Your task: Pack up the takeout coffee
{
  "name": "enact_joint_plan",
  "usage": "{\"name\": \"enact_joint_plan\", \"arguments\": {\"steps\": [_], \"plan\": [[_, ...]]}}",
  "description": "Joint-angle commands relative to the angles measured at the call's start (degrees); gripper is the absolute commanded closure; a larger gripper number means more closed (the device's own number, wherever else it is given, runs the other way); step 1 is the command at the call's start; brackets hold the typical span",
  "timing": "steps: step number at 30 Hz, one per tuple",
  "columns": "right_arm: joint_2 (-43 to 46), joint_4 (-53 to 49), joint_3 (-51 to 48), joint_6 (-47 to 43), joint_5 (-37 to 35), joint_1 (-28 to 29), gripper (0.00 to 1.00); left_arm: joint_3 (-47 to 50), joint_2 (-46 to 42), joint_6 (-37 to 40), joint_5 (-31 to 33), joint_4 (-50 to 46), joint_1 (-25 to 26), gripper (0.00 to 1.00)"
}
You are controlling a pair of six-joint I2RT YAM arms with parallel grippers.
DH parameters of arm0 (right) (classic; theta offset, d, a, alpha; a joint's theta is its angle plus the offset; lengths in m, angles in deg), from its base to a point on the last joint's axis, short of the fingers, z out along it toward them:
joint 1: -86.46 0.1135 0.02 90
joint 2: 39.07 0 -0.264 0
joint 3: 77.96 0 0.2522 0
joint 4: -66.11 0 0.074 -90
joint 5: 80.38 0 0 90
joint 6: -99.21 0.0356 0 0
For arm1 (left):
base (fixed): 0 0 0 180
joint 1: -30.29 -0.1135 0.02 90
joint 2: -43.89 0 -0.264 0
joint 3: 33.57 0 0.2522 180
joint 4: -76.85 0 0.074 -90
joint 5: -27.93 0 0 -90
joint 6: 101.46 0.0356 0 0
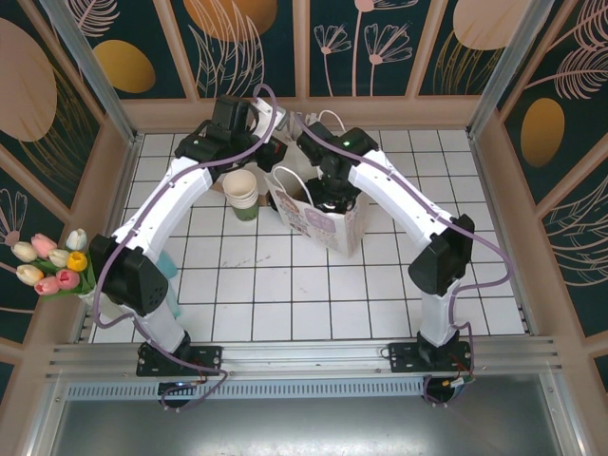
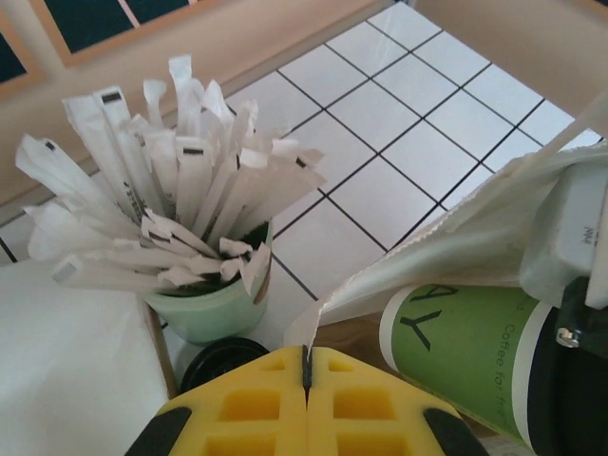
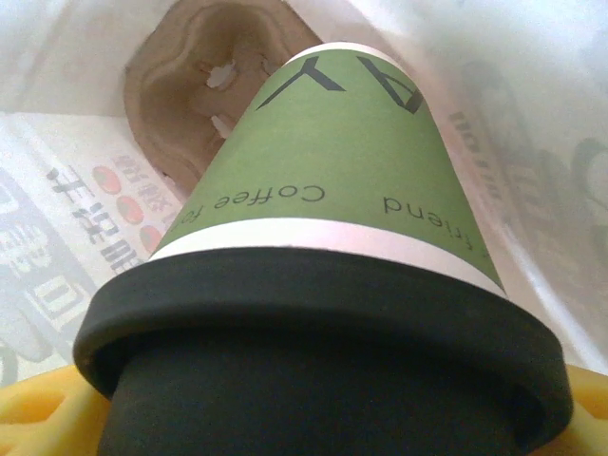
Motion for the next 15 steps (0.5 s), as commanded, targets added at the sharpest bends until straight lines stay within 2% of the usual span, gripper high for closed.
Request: {"name": "enact_joint_plan", "arguments": {"steps": [1,5,10,15], "plan": [[0.5,-0.8,5.0,2.1,0.7,-0.6,0.42,-1.5,-2.2,1.4,-3.2,0.6,0.1,1.00],[-0.9,-0.9,13.3,1.9,2.4,-0.8,0.41,0.2,-1.3,1.2,-5.4,-0.3,0.1,1.00],[3.1,2.1,8.8,4.3,3.1,-1.2,0.41,1.0,-1.4,-1.1,-5.7,-0.3,0.0,1.00],[5.9,4.6,8.4,6.3,4.6,-1.8,0.42,3.6,-2.1,-3.7,-6.5,0.4,0.0,0.94]]}}
